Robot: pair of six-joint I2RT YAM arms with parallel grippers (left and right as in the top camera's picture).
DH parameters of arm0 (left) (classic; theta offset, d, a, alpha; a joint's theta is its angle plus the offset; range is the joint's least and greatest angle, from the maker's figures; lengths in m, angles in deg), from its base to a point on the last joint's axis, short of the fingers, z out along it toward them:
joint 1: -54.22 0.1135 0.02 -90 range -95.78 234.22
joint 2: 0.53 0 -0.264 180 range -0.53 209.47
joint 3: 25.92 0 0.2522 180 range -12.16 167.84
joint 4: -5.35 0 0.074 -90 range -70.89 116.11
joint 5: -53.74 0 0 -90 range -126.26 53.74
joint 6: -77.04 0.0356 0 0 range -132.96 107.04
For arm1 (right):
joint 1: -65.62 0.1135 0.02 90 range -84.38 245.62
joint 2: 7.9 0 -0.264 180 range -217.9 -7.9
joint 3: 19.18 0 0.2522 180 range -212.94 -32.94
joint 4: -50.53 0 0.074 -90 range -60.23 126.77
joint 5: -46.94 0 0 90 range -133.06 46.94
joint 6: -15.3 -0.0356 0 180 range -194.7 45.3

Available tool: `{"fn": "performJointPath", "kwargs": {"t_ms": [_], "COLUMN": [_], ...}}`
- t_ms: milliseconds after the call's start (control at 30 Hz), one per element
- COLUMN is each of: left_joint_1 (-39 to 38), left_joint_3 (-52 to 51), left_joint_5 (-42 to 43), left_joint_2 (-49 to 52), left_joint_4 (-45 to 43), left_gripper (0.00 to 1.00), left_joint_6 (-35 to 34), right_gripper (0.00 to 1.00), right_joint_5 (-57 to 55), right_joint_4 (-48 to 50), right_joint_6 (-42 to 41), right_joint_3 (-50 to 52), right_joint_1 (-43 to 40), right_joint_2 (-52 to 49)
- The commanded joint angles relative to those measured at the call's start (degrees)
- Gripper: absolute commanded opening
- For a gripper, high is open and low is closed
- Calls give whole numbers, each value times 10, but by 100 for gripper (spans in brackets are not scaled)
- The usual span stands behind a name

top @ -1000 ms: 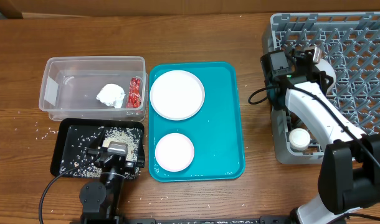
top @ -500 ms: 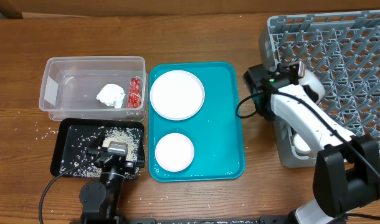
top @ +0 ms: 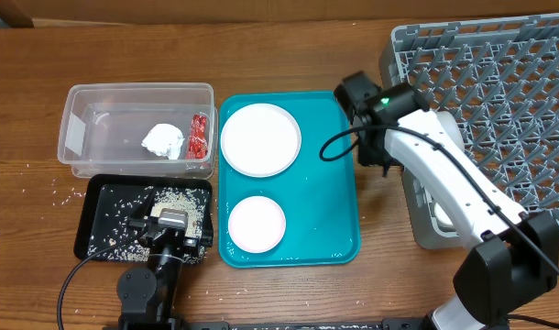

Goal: Sort waste into correct bins and load items into the dishwasher
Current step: 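Move the right gripper to the pink bowl and grasp its rim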

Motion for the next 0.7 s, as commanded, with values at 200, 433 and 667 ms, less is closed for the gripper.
{"fn": "performJointPath", "kwargs": {"t_ms": [200, 433, 667], "left_joint_1": [5, 5, 5], "left_joint_3": [-2, -2, -2], "left_joint_5": [0, 0, 0], "left_joint_2": [-6, -6, -6], "left_joint_4": [0, 1, 1], "left_gripper": [100, 100, 100], "left_joint_6": [9, 9, 9], "right_gripper": [57, 58, 44], "right_joint_5": [420, 346, 278], "right_joint_4": [66, 195, 271], "right_joint_6": [132, 97, 60], "right_joint_3": [0, 101, 172], "right_joint_1": [76, 184, 204], "right_joint_2": [7, 0, -29]}}
